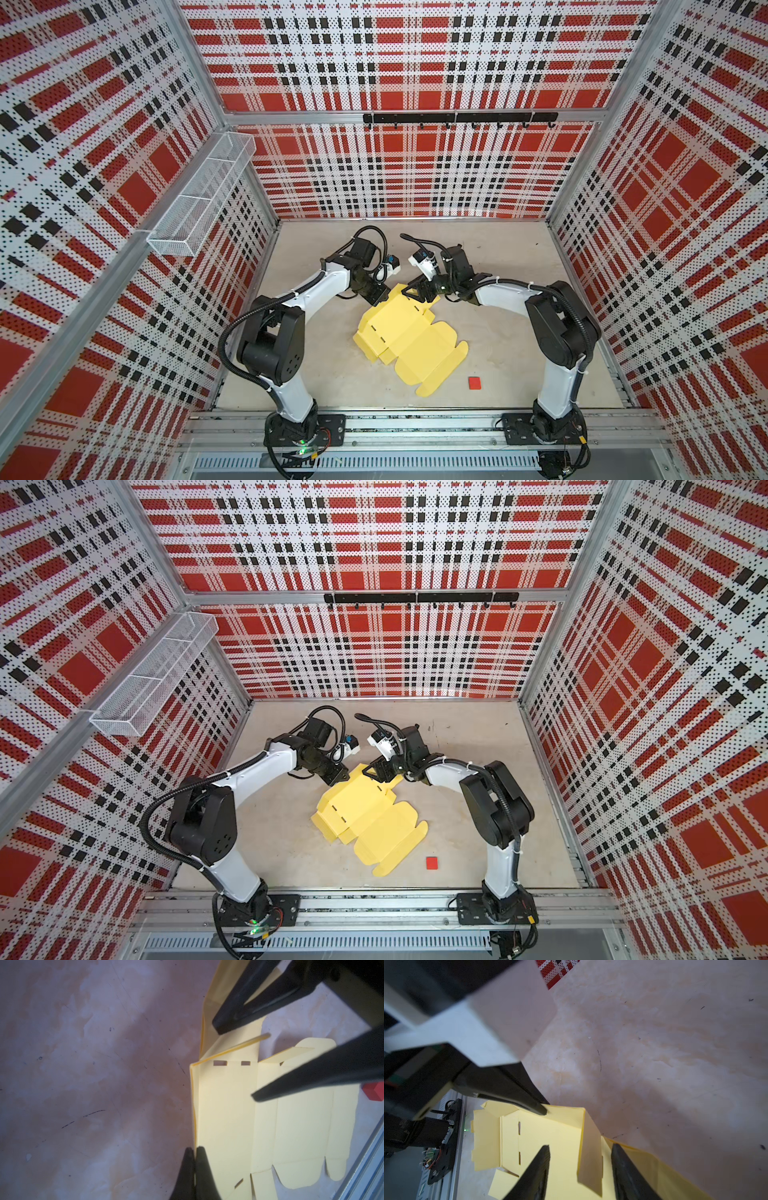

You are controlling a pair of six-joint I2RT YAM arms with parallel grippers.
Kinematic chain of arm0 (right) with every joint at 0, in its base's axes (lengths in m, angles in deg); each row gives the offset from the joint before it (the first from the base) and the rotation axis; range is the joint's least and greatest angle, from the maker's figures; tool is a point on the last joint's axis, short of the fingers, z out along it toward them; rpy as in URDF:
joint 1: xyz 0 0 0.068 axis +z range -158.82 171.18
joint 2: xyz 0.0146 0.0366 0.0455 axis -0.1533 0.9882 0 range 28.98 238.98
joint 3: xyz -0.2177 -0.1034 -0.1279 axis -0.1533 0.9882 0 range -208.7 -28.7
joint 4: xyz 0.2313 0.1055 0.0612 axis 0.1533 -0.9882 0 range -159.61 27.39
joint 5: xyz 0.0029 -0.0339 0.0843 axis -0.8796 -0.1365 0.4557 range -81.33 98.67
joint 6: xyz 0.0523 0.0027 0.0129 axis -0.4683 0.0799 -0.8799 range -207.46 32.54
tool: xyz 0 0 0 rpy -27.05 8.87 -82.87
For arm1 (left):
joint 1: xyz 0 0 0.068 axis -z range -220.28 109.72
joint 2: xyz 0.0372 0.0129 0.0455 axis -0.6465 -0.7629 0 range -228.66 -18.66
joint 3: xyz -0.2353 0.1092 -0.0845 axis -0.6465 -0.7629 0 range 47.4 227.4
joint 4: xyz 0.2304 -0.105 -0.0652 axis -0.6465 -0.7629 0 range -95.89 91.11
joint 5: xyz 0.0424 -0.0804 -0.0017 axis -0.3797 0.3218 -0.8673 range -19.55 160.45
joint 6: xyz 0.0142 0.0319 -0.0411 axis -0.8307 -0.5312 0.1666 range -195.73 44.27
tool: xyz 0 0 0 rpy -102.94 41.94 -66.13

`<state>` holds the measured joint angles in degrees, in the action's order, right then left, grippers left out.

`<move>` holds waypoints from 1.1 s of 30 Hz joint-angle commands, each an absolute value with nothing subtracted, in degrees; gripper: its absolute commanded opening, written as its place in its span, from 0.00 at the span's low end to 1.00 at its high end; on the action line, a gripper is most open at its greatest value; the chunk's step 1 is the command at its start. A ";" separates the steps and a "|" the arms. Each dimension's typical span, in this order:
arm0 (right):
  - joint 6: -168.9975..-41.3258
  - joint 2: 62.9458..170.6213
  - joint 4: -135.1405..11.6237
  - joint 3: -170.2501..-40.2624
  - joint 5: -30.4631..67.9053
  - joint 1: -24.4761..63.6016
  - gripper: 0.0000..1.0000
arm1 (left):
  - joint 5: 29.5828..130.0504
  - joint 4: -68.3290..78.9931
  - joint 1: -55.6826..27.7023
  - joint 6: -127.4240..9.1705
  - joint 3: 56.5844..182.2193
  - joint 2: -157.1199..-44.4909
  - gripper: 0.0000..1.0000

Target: Fold the paper box

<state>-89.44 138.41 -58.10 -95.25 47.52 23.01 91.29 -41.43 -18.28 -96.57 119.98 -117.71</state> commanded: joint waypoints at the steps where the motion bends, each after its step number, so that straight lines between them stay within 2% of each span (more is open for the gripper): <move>1: -87.12 139.30 -57.25 -96.90 49.63 23.33 0.44 | 92.50 -41.90 -17.88 -96.88 120.68 -115.49 0.02; 6: -87.23 138.91 -56.34 -96.27 48.74 23.20 0.20 | 93.38 -41.25 -18.03 -96.67 120.06 -115.21 0.05; 9: -86.49 138.26 -55.93 -95.94 48.71 23.19 0.09 | 93.05 -40.75 -18.27 -96.50 119.57 -113.72 0.18; 12: -86.50 137.84 -55.49 -95.18 47.49 22.18 0.04 | 92.62 -40.79 -18.89 -95.63 119.30 -112.55 0.27; 17: -86.67 135.10 -53.24 -92.86 48.03 20.53 0.02 | 92.84 -40.28 -21.42 -95.25 117.63 -107.40 0.37; 24: -85.24 133.32 -54.93 -91.24 46.53 19.11 0.03 | 95.84 -39.05 -29.08 -92.23 117.14 -104.93 0.39; 30: -85.53 131.80 -53.12 -89.35 46.62 18.58 0.03 | 93.93 -36.59 -33.12 -89.80 115.79 -106.22 0.36; 33: -85.02 131.63 -53.02 -89.12 47.03 18.59 0.04 | 90.39 -34.92 -34.83 -88.00 116.05 -108.86 0.26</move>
<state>-86.82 133.80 -55.82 -89.67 46.10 18.77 93.03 -37.65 -33.58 -90.52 116.02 -106.76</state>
